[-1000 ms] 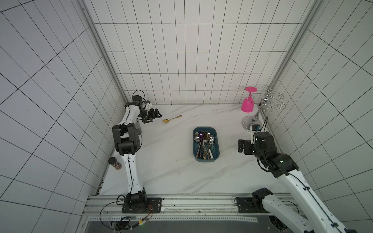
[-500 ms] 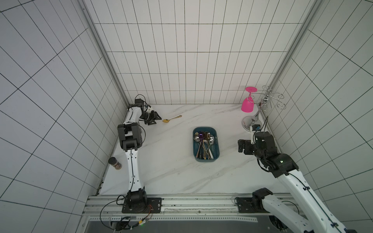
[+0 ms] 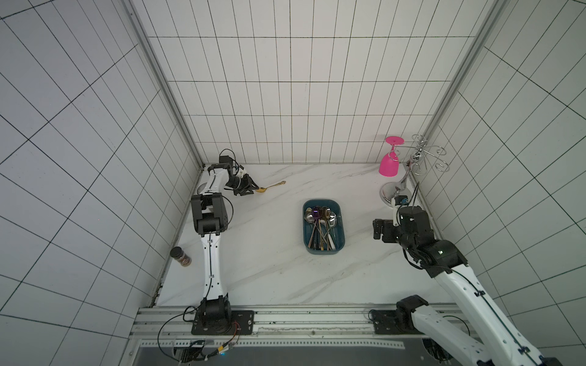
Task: Put the spoon into the storage box
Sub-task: Pick up the spoon from the center of the board.
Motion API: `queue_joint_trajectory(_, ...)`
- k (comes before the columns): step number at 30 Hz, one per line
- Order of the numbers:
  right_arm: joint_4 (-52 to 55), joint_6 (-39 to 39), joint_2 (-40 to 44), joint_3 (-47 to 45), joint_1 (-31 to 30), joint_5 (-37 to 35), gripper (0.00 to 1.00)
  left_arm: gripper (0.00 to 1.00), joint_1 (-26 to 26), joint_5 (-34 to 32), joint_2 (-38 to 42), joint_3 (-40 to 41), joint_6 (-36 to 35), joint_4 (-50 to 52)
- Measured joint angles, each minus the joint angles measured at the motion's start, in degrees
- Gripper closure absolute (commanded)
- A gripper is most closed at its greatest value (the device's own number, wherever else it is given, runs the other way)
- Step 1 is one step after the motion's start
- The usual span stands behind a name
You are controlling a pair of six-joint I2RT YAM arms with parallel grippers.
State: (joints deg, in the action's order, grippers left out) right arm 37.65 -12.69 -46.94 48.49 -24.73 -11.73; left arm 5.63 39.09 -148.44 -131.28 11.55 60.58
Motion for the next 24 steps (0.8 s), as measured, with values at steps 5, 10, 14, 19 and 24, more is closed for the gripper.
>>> queue_joint_trajectory(5, 0.0, 0.0, 0.0, 0.0, 0.0, 0.0, 0.01, 0.72, -0.8, 0.4, -0.3, -0.5, 0.3, -0.2)
queue_joint_trajectory(10, 0.0, 0.0, 0.0, 0.0, 0.0, 0.0, 0.01, 0.79, -1.1, 0.2, -0.3, -0.6, 0.9, -0.8)
queue_joint_trajectory(14, 0.0, 0.0, 0.0, 0.0, 0.0, 0.0, 0.02, 0.86, -1.0, 0.1, -0.4, -0.6, 1.4, -1.5)
queue_joint_trajectory(19, 0.0, 0.0, 0.0, 0.0, 0.0, 0.0, 0.01, 0.97, -1.0, 0.0, -0.4, -0.6, 2.1, -1.8)
queue_joint_trajectory(24, 0.0, 0.0, 0.0, 0.0, 0.0, 0.0, 0.01, 1.00, -1.0, 0.2, -0.4, -0.6, 2.2, -2.4)
